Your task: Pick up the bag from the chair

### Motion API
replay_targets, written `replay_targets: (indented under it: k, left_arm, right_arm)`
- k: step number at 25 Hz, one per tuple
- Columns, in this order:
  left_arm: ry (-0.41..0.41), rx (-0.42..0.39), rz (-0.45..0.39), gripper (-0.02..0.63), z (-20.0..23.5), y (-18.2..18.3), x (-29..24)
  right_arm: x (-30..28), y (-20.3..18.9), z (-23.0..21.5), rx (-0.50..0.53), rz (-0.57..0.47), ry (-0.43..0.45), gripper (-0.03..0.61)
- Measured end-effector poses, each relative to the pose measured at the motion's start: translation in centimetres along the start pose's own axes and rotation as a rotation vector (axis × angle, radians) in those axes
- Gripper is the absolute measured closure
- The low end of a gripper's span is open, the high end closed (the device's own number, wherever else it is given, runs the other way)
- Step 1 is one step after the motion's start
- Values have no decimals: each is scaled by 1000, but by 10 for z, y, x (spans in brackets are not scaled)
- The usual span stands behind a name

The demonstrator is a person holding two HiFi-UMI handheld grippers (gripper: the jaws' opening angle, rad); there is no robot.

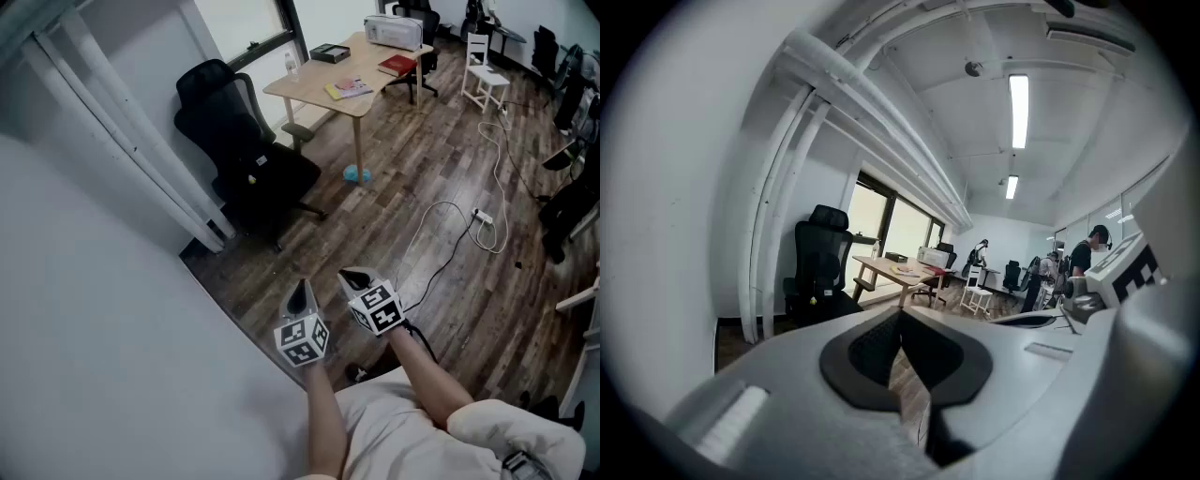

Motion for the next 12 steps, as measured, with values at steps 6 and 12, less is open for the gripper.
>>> replay_targets:
  k: [6, 12]
  left_arm:
    - [-13, -4, 6, 607, 7, 2, 0]
    - [-21, -8, 20, 607, 9, -1, -1]
  right_arm:
    - [-2, 3, 5, -6, -7, -16, 578]
    - [-3, 2, 10, -11, -8, -19, 578]
Point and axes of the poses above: the fingertips, and each gripper's own axes: x backward along the fingers, z to its left, y out of its top, the point moved 9 cm from there along x, backward along the fingers, and after that the axes turned 11 degrees about z, right-handed, at the moved point
